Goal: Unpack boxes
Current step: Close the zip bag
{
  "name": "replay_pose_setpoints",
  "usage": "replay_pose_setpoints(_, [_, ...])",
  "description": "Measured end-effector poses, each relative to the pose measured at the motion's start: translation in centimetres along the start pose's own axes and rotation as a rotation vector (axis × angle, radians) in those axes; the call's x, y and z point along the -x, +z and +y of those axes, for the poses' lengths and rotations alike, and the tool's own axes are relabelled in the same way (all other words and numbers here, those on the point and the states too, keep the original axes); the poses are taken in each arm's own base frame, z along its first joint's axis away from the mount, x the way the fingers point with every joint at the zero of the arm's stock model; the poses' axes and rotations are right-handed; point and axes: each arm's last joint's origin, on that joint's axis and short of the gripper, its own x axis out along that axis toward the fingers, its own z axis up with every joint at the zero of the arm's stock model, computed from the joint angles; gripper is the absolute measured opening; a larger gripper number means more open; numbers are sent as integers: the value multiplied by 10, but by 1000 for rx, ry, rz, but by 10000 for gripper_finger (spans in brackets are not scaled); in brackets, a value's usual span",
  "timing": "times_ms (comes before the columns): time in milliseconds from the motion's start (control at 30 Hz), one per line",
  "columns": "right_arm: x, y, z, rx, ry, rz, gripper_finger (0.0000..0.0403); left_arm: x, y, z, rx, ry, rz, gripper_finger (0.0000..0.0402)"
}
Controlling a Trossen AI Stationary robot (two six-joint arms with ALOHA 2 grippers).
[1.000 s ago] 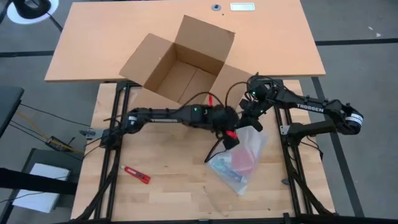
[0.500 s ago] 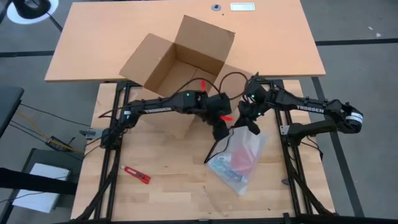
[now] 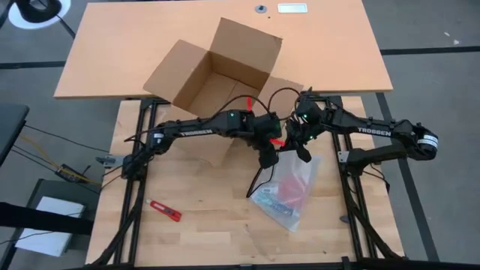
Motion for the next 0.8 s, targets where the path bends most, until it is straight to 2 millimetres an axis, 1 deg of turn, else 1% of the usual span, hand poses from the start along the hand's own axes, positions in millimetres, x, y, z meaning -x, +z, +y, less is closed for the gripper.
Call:
replay_pose_setpoints(67, [0, 0, 0, 33, 2, -1, 0, 0, -2, -4, 34, 11, 11, 158])
replay_pose_setpoints(167, [0, 0, -1, 80, -19, 1, 0, 0, -5, -14, 105, 3, 16, 158])
replay_pose_setpoints(333, [0, 0, -2, 92, -66, 15, 0, -1, -14, -38, 189, -69, 61, 157])
replay_pose_setpoints(467, [0, 0, -2, 81, -73, 17, 0, -3, -24, -62, 276, -68, 84, 157])
replay_pose_setpoints(567, [0, 0, -2, 58, -74, 17, 0, -13, -45, -86, 303, -21, 126, 157])
replay_pose_setpoints(667, [0, 0, -1, 49, -69, 22, 0, -33, -66, -105, 371, -2, 140, 157])
replay_pose_setpoints(800, [-2, 0, 1, 55, -64, 25, 0, -53, -85, -119, 441, -5, 142, 156])
